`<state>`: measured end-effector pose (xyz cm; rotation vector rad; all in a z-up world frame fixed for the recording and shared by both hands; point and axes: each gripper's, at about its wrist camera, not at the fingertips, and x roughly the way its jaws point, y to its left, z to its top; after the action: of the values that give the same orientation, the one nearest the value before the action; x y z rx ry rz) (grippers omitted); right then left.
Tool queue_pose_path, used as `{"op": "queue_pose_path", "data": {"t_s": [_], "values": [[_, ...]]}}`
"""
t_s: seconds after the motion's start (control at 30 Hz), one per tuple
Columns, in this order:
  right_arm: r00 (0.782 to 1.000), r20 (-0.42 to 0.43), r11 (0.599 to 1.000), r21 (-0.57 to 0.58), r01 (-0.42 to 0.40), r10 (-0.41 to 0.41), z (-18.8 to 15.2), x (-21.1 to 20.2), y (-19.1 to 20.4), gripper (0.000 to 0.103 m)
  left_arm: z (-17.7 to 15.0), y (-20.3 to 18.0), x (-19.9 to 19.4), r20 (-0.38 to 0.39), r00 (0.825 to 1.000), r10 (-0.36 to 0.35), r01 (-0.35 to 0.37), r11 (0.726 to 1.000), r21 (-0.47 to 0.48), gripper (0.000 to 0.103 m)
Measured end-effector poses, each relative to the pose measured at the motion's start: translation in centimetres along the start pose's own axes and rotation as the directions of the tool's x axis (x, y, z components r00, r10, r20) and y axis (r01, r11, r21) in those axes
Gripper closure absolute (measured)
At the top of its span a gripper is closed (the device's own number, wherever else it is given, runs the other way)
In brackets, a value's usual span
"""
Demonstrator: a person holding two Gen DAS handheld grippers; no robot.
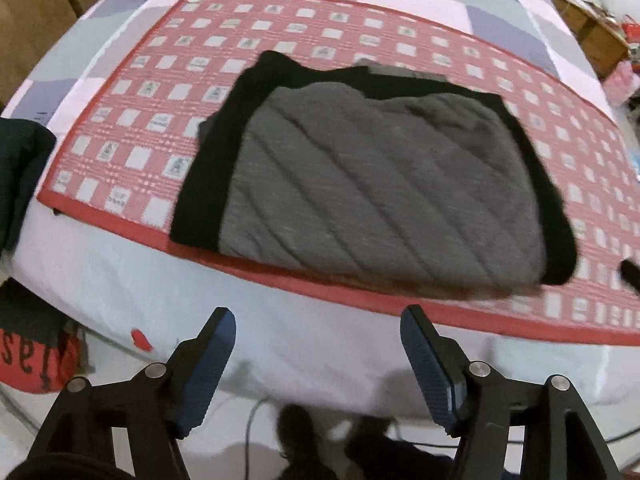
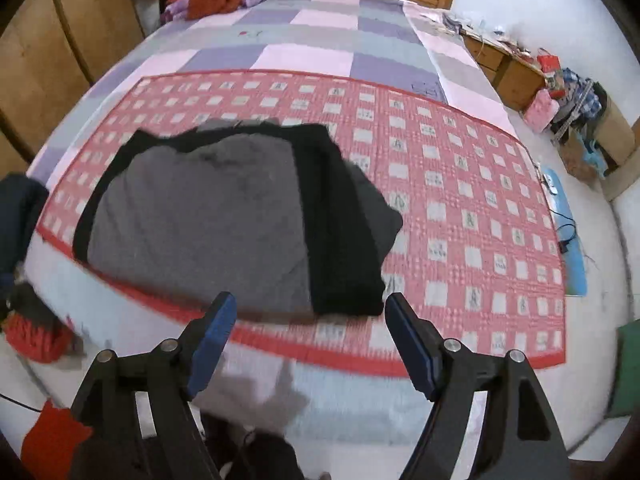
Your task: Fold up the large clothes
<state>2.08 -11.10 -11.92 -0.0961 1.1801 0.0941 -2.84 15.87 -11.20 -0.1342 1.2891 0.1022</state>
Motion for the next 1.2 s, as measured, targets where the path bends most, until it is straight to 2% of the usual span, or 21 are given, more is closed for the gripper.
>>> {"op": "queue_pose_path", "data": {"t_s": [0.07,0.17,0.3,0.4,0.5,0.63,0.83,1.2], "values": [[1.000,0.015,1.000,-0.015,-0.019,0.019,-0.4,-2.3,1.6,0.023,0.0,-0.8,-1.3,0.001,1.000,0.006,-0.006,1.000,0.016,0.030],[0.997,-0.014,0.997,-0.032,-0.072,0.071,-1.1,-4.8,4.1,0.023,-0.1,-1.5,-3.3,0.003,1.000,-0.003,0.003,1.000,0.028,0.026],[0.990,-0.046,0.991,-0.018,-0.131,0.130,-2.3,-7.8,6.6,0.023,-0.5,-1.8,-6.5,0.052,0.998,0.023,-0.026,0.998,0.066,0.026],[0.990,-0.051,0.991,-0.022,-0.134,0.133,-3.5,-9.9,8.9,0.023,-0.8,-1.2,-8.3,0.053,0.997,0.062,-0.065,0.997,0.052,0.024],[0.987,-0.054,0.988,-0.021,-0.155,0.153,-3.9,-11.5,10.5,0.023,-0.9,-0.6,-9.8,0.057,0.998,0.038,-0.041,0.998,0.049,0.023],[0.990,-0.033,0.989,-0.043,-0.139,0.138,-4.0,-13.8,12.2,0.023,-1.0,0.0,-11.4,0.083,0.996,0.034,-0.039,0.997,0.060,0.022],[0.990,-0.043,0.991,-0.001,-0.131,0.131,-4.0,-15.1,12.6,0.023,-0.9,0.4,-12.8,0.105,0.994,0.022,-0.029,0.997,0.070,0.021],[0.993,-0.076,0.994,0.064,-0.088,0.093,-3.7,-14.9,11.1,0.023,-1.0,0.0,-12.3,0.081,0.996,0.036,-0.043,0.995,0.089,0.021]]}}
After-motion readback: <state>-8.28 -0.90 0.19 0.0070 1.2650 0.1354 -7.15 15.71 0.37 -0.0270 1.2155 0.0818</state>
